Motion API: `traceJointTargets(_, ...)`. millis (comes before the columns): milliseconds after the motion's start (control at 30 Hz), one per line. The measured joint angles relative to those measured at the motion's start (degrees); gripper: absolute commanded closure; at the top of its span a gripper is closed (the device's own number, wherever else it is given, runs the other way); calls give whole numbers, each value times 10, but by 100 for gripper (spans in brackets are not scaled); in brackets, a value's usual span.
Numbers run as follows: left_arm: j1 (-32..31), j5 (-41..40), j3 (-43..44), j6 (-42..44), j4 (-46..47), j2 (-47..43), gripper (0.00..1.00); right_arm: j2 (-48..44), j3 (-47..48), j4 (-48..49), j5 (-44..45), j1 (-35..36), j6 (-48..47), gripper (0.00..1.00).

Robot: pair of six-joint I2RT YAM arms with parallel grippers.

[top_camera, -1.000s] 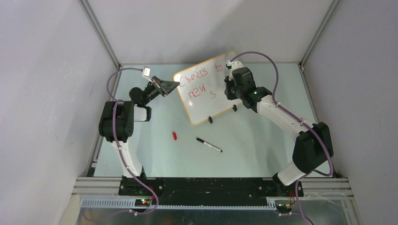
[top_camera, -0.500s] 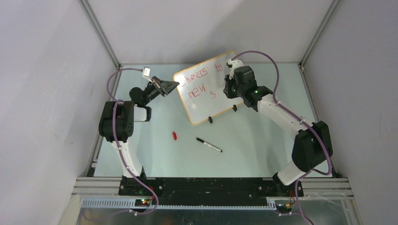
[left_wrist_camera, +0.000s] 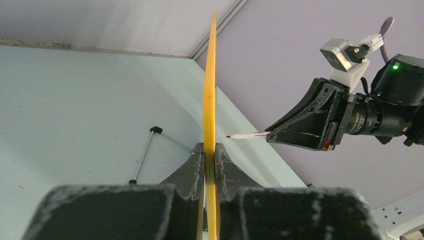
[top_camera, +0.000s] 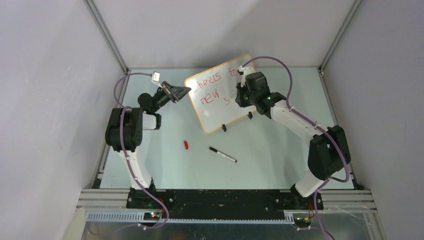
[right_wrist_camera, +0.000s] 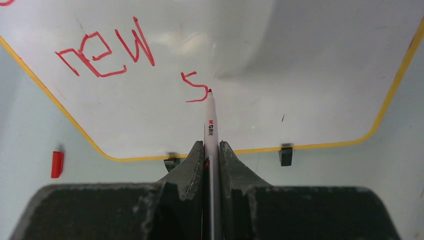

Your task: Write a sentence on the whiteboard

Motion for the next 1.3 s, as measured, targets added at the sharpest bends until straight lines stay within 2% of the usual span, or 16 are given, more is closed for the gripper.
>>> traceJointTargets(1300, 0, 0, 0, 0, 0, 0, 98, 37, 38, -9, 16, 9, -6, 100)
